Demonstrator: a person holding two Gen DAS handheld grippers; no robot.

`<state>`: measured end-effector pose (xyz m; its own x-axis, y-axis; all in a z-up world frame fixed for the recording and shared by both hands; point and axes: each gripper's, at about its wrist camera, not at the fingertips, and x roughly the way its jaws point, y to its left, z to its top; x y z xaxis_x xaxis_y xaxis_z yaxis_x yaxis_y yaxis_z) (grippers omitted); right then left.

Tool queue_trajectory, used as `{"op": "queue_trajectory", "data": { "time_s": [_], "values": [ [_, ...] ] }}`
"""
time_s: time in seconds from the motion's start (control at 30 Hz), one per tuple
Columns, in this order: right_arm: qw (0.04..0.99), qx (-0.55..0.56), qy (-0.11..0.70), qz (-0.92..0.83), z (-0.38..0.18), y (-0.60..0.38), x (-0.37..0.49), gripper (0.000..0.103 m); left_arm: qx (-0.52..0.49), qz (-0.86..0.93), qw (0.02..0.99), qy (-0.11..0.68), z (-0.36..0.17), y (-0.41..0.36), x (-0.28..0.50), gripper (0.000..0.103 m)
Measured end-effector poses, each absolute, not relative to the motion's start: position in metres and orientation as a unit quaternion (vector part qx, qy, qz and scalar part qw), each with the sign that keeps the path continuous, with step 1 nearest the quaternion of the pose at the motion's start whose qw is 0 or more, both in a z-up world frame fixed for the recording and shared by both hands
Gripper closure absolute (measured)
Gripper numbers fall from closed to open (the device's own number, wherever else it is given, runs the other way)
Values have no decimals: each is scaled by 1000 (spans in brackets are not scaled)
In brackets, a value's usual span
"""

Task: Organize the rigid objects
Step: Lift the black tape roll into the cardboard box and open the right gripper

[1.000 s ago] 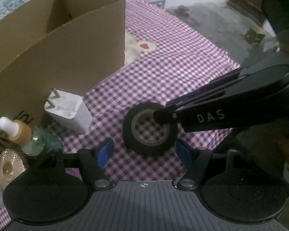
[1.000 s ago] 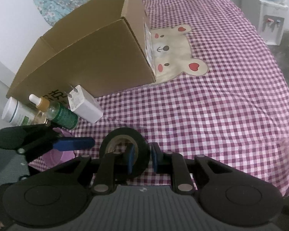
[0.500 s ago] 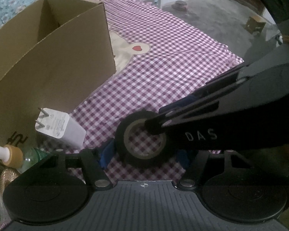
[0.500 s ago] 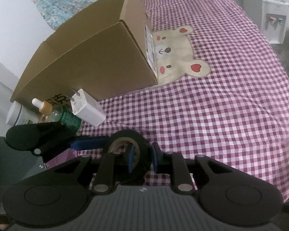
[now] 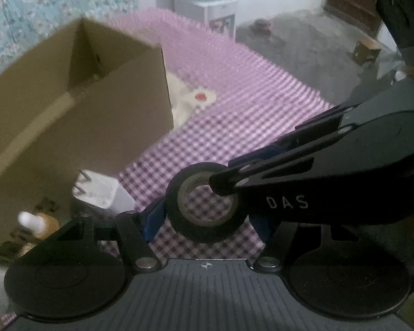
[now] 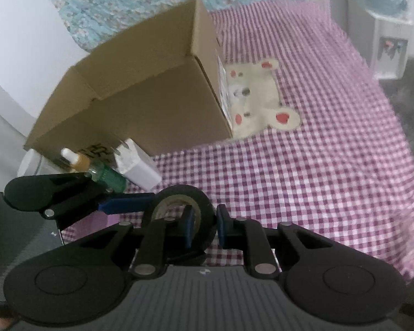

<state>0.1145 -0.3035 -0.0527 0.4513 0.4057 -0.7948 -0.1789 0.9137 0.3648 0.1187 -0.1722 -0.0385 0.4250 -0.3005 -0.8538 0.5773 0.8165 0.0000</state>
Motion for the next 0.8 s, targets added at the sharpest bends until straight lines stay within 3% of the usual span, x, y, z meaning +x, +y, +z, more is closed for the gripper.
{"op": "queue_trajectory", "data": {
  "time_s": [0.5, 0.8],
  "values": [
    [911, 41, 357, 203, 85, -257, 87, 84, 109, -214, 913, 329, 78, -114, 89, 37],
    [874, 23, 369, 317, 114, -179, 193, 84, 83, -129, 919, 364, 101, -35, 159, 37]
  ]
}}
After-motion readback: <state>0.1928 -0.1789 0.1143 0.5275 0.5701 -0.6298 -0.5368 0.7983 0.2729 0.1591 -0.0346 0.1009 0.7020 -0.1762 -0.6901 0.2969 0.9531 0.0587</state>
